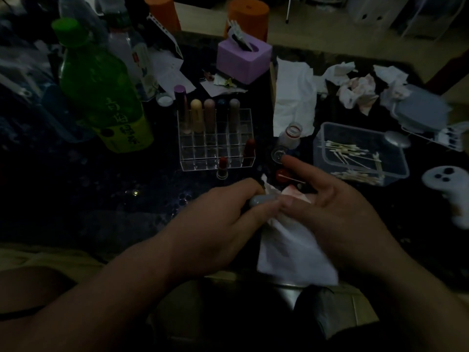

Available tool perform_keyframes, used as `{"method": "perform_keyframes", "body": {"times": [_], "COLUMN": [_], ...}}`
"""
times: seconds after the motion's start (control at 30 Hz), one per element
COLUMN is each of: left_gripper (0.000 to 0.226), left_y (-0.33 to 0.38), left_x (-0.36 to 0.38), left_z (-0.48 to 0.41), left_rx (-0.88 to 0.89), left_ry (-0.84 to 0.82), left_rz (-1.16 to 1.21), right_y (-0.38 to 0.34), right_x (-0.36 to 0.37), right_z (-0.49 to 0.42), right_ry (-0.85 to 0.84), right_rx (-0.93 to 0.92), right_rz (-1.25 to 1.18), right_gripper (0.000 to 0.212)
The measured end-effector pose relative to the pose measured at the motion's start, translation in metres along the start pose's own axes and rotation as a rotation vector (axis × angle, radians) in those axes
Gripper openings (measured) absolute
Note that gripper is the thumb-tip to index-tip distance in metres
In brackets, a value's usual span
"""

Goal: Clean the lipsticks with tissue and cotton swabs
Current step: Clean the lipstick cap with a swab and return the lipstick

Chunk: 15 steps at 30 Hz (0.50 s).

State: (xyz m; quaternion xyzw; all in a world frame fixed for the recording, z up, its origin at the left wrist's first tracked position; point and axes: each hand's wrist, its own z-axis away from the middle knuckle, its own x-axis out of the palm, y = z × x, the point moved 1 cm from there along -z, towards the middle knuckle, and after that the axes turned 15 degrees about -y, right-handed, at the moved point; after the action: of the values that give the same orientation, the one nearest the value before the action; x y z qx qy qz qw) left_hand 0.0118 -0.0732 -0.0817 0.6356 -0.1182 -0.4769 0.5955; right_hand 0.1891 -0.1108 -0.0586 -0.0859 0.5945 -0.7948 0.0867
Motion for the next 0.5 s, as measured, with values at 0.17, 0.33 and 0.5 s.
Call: {"method": "perform_keyframes", "body": {"times": [0.17, 0.33, 0.5], "left_gripper": [0.029, 0.056, 0.036], "left_y": [0.005, 0.009, 0.01], "left_x": [0.0, -0.002, 0.004], "left_z": [-0.006, -0.005, -0.003], "left_rx": [-0.202, -0.369, -0.208], "left_ry": [-0.012, -0.234, -0.049], "left_rz": [0.607, 0.98, 0.895], "right_y": [0.0, -0.001, -0.006], "right_x": [0.002, 0.003, 0.005], "right_z": [0.004, 0.004, 0.001], "right_ry": [0.075, 0.084, 0.022], "right_rx": [-0.226, -0.327, -0.129], "right_rz": [0.236, 0.355, 0.149], "right_gripper": [0.062, 0.061, 0.064]}}
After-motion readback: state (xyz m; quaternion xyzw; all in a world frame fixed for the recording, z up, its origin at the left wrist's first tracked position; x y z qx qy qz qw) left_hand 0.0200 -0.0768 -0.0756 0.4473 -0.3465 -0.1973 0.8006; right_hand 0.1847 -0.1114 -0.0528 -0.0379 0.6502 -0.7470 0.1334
